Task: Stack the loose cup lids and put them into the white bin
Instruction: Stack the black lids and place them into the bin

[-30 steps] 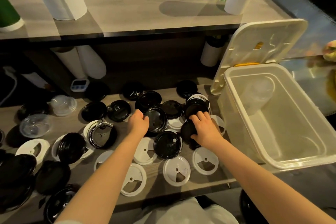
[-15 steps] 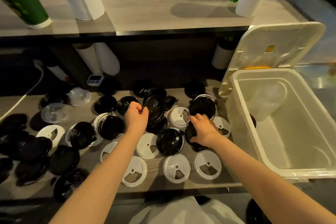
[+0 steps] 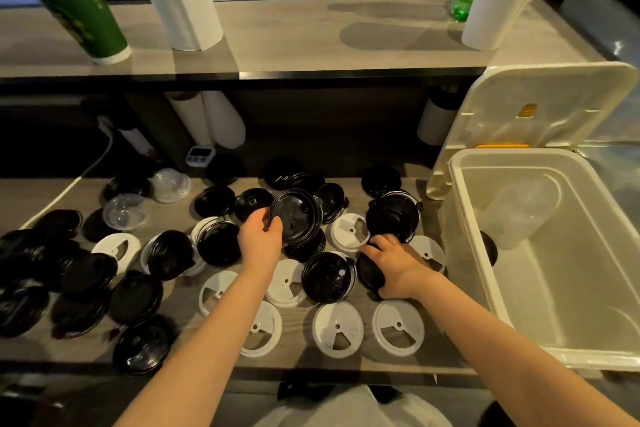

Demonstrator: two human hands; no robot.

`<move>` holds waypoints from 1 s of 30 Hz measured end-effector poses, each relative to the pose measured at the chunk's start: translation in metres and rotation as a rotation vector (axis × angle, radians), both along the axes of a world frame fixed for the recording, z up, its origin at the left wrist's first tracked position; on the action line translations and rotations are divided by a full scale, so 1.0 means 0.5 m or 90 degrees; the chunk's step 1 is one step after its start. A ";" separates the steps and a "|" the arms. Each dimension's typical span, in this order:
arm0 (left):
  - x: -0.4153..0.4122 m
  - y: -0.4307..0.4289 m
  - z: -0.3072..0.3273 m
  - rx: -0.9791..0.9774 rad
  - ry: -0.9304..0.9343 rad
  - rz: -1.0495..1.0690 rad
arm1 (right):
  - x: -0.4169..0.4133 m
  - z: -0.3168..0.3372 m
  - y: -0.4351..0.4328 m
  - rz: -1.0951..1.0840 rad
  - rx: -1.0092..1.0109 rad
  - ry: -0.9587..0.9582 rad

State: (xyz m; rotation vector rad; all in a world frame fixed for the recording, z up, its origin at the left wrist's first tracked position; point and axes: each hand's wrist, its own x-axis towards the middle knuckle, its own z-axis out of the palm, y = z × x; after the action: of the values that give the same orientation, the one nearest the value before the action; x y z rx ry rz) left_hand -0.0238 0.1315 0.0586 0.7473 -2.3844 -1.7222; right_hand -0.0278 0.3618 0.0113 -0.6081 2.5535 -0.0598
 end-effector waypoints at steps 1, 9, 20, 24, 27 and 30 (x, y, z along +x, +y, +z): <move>0.002 0.003 0.009 0.002 -0.002 0.006 | 0.001 0.002 0.002 -0.009 -0.021 0.006; -0.003 0.008 0.024 0.113 -0.017 0.008 | 0.002 0.053 0.004 -0.221 -0.274 0.080; 0.019 -0.001 0.030 0.266 -0.148 -0.139 | -0.007 0.133 -0.127 -0.458 -0.652 0.181; 0.029 -0.026 0.035 0.337 -0.186 -0.144 | -0.004 0.137 -0.184 -0.411 -0.592 0.227; 0.033 -0.054 0.031 0.371 -0.180 -0.124 | 0.007 0.123 -0.212 -0.347 -0.528 0.253; 0.034 -0.085 0.026 0.419 -0.169 -0.078 | 0.016 0.116 -0.232 -0.279 -0.519 0.303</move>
State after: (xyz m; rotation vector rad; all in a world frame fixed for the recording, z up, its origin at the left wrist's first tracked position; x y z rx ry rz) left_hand -0.0070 0.0891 0.0717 0.9656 -2.0198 -2.6556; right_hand -0.0199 0.2459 0.0690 -0.3391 3.0308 -1.2890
